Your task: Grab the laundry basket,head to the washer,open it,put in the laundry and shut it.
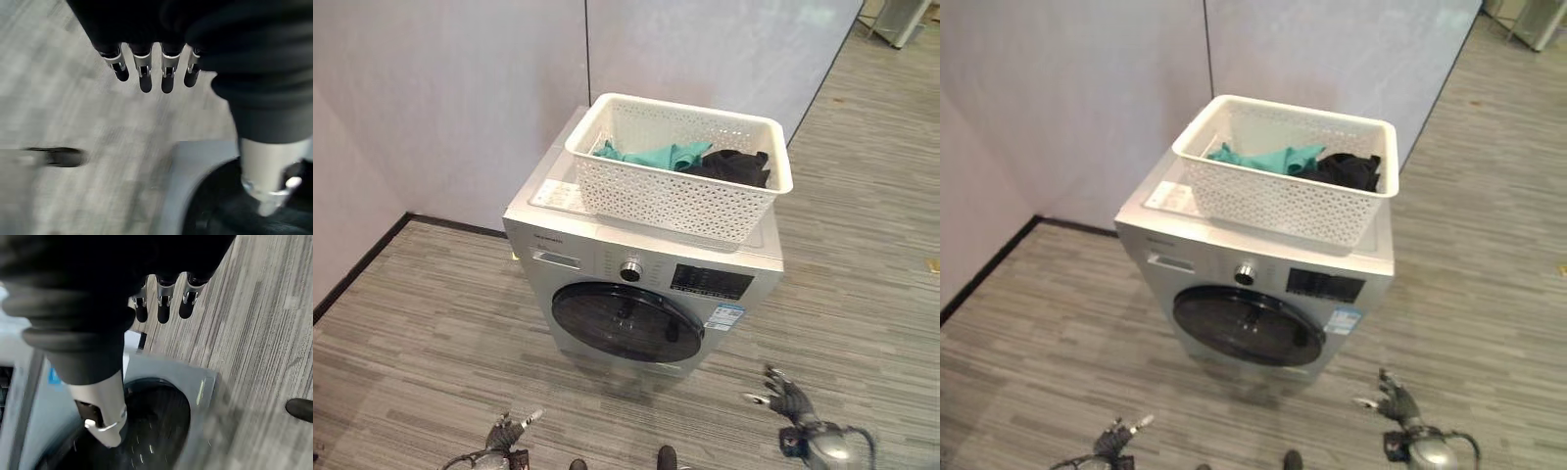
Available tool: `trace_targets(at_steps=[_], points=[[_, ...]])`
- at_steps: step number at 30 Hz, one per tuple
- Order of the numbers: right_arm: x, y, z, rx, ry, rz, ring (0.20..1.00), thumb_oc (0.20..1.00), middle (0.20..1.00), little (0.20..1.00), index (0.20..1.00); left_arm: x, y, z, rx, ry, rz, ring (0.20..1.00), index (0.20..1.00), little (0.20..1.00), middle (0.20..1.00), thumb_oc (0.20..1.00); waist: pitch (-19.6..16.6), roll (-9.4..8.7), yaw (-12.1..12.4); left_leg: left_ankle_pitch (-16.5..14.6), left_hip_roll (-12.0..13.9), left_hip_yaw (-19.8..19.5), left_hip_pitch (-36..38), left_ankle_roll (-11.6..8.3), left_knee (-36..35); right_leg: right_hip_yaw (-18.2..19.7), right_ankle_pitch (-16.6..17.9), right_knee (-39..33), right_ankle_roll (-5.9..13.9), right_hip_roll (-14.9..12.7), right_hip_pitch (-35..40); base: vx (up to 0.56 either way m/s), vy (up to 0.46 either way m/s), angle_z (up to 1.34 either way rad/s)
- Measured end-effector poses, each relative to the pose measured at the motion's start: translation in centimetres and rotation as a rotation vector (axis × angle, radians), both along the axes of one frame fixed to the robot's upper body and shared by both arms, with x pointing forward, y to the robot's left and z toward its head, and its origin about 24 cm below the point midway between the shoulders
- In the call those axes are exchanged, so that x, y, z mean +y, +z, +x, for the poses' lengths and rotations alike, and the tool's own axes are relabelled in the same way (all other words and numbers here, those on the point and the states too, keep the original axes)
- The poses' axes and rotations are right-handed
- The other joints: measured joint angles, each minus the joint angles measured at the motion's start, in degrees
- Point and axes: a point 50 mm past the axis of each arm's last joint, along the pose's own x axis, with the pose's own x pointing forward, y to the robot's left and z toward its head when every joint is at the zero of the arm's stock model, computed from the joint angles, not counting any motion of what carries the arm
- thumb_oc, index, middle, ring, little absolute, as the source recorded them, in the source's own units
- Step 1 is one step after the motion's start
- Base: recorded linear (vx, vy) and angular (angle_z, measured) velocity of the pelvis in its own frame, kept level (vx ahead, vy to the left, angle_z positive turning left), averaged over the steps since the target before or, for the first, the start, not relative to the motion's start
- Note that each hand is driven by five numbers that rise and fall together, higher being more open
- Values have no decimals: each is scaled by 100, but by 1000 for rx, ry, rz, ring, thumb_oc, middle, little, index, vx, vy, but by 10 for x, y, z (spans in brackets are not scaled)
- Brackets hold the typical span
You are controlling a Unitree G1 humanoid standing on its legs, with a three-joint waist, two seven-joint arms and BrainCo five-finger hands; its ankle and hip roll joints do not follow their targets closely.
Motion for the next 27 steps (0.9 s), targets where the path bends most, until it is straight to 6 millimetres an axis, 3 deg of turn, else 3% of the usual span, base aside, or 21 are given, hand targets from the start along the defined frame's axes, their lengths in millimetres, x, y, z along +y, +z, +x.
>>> trace_targets(at_steps=[4,9,11,18,27], points=[[7,4,17,-23,97,-104,1000,1000,1000,1000,1000,-1,-4,-5,56,-14,6,1000,1000,1000,1000,1000,-39,53,37,-9,21,46,87,8,-4,-2,4,-1,-13,18,97,-1,-1,-1],[-9,29,48,-102,250,-453,1000,1000,1000,1000,1000,-1,-4,-5,66,-49,47,1000,1000,1000,1000,1000,-71,103,169,-2,23,-57,87,3,-4,-85,1,0,-23,20,139,-7,-1,8],[-7,29,56,-100,292,-507,1000,1000,1000,1000,1000,-2,-3,-4,62,-51,47,1000,1000,1000,1000,1000,-71,108,164,-4,27,-85,91,6,-4,-140,-8,-1,-31,22,167,2,-7,12],[-1,14,59,-21,378,-590,1000,1000,1000,1000,1000,-12,2,5,-35,-40,1,1000,1000,1000,1000,1000,-24,220,408,24,38,-273,66,-27,-4,-333,-41,-2,-52,34,246,-6,-22,15],[-9,12,60,0,338,-618,1000,1000,1000,1000,1000,-22,9,10,-140,-9,-56,1000,1000,1000,1000,1000,283,623,634,189,21,-801,-383,-82,-3,-812,-92,-1,-67,29,71,-38,0,29]])
